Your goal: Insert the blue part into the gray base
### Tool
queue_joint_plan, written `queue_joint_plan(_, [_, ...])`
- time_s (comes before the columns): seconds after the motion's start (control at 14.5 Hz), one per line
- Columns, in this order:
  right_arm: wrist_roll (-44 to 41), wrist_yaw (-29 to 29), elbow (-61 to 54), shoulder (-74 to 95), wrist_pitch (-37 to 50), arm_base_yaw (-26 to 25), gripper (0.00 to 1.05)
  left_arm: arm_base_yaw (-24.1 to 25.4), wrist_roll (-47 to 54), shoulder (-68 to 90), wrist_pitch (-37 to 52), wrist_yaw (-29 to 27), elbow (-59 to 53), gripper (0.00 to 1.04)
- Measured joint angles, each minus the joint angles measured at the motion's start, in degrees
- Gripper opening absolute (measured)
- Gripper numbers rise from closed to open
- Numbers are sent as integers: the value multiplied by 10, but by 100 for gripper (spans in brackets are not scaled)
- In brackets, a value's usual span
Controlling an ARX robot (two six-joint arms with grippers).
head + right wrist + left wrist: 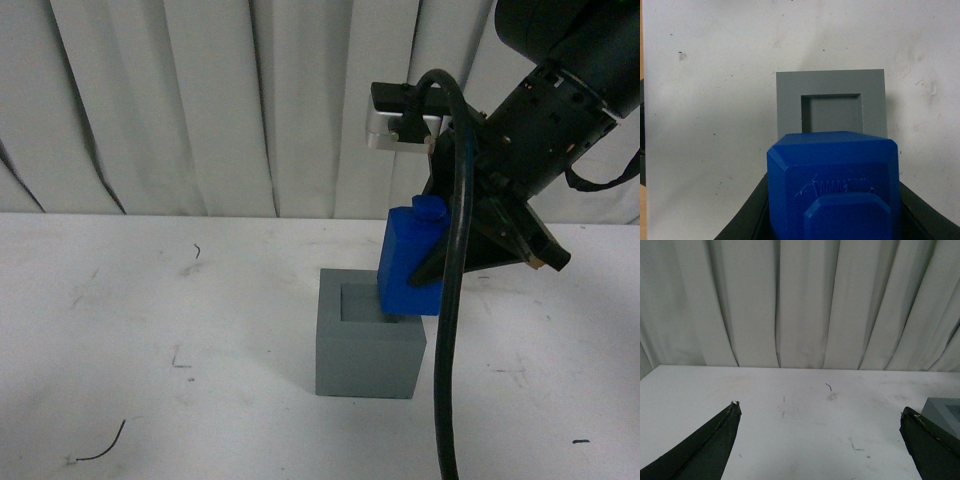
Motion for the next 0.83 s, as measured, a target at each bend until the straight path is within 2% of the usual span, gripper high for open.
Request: queue_joint_plan(0.83, [54, -1, 25, 47, 46, 21, 47, 0, 0, 0, 0, 0, 0, 98])
